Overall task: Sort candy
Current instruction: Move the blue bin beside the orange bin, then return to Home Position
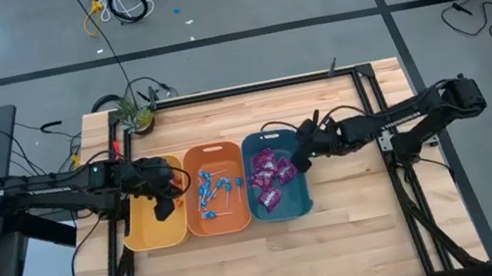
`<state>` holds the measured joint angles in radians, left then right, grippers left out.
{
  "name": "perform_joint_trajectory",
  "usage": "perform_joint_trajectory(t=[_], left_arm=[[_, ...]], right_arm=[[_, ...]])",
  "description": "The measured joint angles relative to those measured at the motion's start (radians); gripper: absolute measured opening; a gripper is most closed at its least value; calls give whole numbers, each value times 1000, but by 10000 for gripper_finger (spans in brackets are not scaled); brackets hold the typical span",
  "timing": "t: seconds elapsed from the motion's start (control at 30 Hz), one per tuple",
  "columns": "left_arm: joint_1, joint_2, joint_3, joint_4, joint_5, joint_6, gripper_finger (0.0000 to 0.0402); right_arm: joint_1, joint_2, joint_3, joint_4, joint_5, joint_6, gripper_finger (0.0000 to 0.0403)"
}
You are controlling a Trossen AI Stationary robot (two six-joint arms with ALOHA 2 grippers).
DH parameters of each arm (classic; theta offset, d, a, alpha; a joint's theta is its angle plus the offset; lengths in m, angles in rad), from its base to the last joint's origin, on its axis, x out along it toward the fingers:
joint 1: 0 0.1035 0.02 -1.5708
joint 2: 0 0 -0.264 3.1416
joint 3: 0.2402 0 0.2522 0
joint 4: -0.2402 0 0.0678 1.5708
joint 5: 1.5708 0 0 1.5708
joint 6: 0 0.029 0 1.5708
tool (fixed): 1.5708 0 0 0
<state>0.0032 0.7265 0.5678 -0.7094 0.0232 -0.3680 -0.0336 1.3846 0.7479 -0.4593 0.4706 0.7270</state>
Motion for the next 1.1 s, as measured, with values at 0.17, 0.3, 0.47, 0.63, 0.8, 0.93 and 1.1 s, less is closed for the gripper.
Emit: perform_joint_trajectory(t=[0.17,0.3,0.47,0.63,0.8,0.93,1.1], left_arm=[[0,0,0,0,-23,-1,1],[0,0,0,1,-29,-5,1],[0,0,0,1,-29,-31,1],[0,0,0,-4,-29,-35,1],[0,0,0,-19,-30,-32,1],[0,-4,0,-22,-29,-26,1],[0,-9,2,-25,-29,-17,1]], right_arm=[[-34,0,0,19,-5,-34,0],[-56,0,0,32,-24,-52,0],[-68,0,0,54,-27,-74,0],[-68,0,0,49,-27,-68,0],[-67,-12,0,-58,-27,-12,0],[-58,-56,0,-144,-19,42,0],[-14,-139,0,-151,16,56,0]])
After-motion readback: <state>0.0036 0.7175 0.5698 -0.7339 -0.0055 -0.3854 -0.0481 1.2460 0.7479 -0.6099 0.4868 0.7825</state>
